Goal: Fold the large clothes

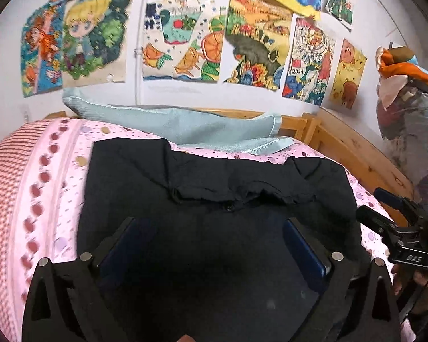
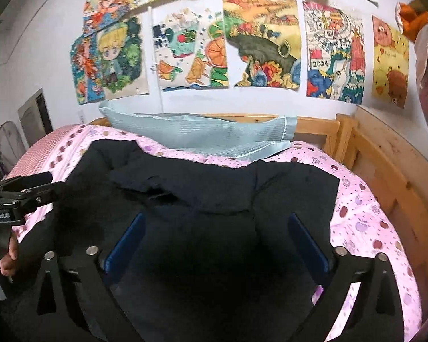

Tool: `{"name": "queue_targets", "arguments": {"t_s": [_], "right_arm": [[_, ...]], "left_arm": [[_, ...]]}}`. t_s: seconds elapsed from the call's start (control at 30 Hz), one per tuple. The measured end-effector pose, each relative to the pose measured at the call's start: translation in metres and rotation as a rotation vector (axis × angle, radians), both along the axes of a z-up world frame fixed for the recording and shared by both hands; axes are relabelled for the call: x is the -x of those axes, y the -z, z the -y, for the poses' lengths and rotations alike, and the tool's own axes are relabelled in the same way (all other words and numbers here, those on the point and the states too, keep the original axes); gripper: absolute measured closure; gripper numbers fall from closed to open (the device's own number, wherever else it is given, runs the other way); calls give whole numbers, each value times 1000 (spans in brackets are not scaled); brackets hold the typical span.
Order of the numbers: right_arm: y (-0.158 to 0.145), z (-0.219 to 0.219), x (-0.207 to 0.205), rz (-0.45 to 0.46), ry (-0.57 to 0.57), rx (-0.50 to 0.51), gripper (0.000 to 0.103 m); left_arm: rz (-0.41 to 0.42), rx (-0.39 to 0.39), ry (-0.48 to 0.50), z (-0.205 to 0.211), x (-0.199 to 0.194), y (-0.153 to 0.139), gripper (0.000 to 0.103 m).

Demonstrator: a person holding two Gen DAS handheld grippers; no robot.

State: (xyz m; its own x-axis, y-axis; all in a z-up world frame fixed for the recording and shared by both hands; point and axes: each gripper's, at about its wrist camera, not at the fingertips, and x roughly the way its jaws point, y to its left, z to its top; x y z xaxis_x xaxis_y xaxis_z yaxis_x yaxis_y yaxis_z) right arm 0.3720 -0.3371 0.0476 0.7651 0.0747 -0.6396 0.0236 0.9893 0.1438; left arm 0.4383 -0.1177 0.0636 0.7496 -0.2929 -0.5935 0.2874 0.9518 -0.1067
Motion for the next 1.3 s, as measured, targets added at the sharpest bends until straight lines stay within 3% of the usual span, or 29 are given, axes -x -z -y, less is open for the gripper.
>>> {"name": "queue_targets", "arguments": {"t_s": [0.17,0.3,0.5,0.63,0.8,1.13,1.3], "right_arm": [[-21,-9,45,23,-32,10,4],[-30,-16,77,47,-40,10,2],[-32,-30,122,58,-68,-11,2],[-29,-39,150,53,-97,-25,2],[-32,-46,184,62,-94,-26,2],[-34,-54,239,102,-49,-22,2],[-20,-61,253,88,-67,8,2]], "left_arm": [[55,-63,-24,-12,48,-1,1],[93,-51,-33,-24,85,-5,0],[149,-116,-50,-35,139,-9,0],[159,-109,-24,-41,167,-5,0],[136,-85,11,-47,192,9,0],[180,-66,12,-57,232,24,0],[171,-109,21,-55,239,33,0]]}}
